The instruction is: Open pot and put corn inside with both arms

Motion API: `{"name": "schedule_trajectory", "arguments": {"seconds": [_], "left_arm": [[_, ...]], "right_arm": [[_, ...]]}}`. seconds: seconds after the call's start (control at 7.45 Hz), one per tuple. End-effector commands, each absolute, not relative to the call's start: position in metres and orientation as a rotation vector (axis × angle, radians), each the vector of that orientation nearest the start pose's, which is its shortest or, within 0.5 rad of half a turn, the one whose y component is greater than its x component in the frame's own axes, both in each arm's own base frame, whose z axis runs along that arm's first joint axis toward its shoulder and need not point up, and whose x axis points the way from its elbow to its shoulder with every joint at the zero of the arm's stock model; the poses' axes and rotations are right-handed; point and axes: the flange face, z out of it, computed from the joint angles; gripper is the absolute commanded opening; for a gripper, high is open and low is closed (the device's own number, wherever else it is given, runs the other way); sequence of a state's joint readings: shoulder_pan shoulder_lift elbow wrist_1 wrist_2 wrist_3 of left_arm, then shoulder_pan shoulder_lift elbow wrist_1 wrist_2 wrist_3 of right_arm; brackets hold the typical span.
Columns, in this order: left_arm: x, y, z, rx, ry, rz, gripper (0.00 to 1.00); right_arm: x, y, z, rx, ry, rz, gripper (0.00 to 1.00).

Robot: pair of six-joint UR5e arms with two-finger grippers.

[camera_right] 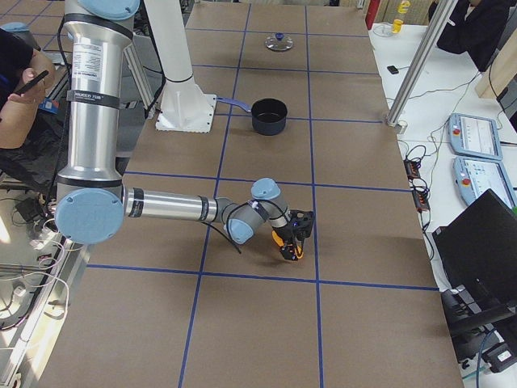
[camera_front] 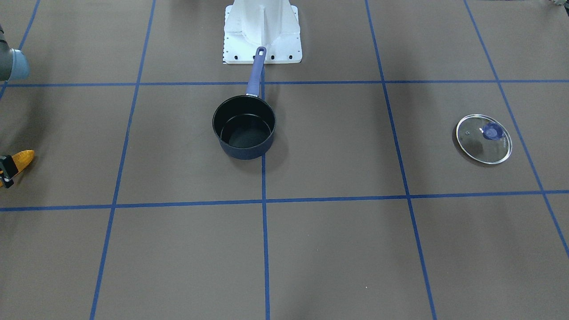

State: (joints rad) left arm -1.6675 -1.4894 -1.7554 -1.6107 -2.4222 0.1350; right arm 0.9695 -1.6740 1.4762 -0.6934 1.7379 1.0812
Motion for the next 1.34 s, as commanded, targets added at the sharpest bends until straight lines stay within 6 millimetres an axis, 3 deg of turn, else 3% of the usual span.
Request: {"name": "schedule_trajectory", "arguments": {"seconds": [0.0,0.13,0.4,0.67,0.94,1.21], "left_arm": [[-0.103,-0.456,0.596,0.233,0.829,0.097,0.98],[-0.103,-0.456,0.596,0.232,0.829,0.096,0.98],[-0.103,-0.456,0.601,0.219,0.828,0.085,0.98],[-0.102,-0.447,0.619,0.138,0.833,-0.032,0.98],[-0.101,-0.443,0.615,0.129,0.847,-0.1,0.98],[-0.101,-0.444,0.614,0.127,0.85,-0.111,0.98]], "right_arm": [[-0.181,-0.469,0.664,0.345,-0.638,0.395,0.0],[-0.183,-0.472,0.654,0.359,-0.65,0.375,0.0],[-0.197,-0.477,0.59,0.374,-0.785,0.321,0.0],[-0.207,-0.471,0.491,0.345,-0.928,0.259,0.0],[-0.211,-0.457,0.395,0.296,-1.048,0.274,0.0],[-0.286,-0.445,0.315,0.264,-1.191,0.301,0.0]]}}
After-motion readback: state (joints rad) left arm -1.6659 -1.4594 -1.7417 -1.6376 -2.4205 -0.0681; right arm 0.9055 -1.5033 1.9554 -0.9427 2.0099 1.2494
